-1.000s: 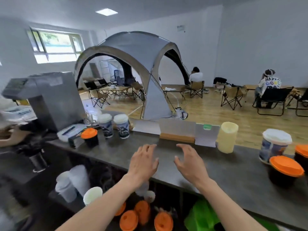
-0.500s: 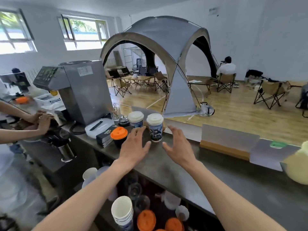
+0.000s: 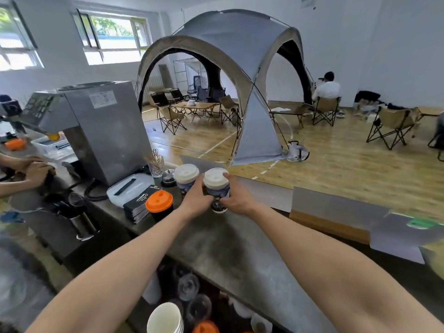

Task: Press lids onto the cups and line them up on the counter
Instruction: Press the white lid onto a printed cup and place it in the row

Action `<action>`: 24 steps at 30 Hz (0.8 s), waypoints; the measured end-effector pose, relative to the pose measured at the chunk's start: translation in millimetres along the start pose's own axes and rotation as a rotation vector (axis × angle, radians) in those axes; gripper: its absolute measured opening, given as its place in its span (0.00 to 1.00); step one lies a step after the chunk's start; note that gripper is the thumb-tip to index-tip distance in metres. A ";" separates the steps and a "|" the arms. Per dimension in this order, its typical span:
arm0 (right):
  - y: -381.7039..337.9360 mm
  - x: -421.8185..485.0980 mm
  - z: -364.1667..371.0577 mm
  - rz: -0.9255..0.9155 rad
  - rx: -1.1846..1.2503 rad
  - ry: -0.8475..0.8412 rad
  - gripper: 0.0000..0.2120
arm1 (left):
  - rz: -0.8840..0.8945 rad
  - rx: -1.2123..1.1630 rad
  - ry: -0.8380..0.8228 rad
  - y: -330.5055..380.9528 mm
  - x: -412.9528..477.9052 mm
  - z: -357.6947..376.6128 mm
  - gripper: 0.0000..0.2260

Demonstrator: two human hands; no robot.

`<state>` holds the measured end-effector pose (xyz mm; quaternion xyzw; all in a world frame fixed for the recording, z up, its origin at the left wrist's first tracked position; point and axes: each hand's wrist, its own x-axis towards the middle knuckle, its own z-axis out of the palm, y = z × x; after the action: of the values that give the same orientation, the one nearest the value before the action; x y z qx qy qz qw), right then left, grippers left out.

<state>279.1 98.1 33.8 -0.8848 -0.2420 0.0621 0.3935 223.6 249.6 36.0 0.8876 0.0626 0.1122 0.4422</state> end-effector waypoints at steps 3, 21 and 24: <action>-2.1 -23.5 -12.2 -0.017 0.003 0.109 0.37 | 0.023 -0.065 0.040 6.5 -7.8 5.5 0.34; 110.7 -386.7 -146.0 0.179 -0.170 0.738 0.33 | 0.416 -0.222 -0.348 201.0 -223.9 204.8 0.26; 127.1 -425.9 -166.6 0.227 -0.218 0.754 0.34 | 0.407 -0.247 -0.402 223.7 -250.2 235.7 0.27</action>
<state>4.6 -288.9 21.0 -0.9031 0.0133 -0.2494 0.3493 44.4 -119.2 41.3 0.8260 -0.2193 0.0275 0.5186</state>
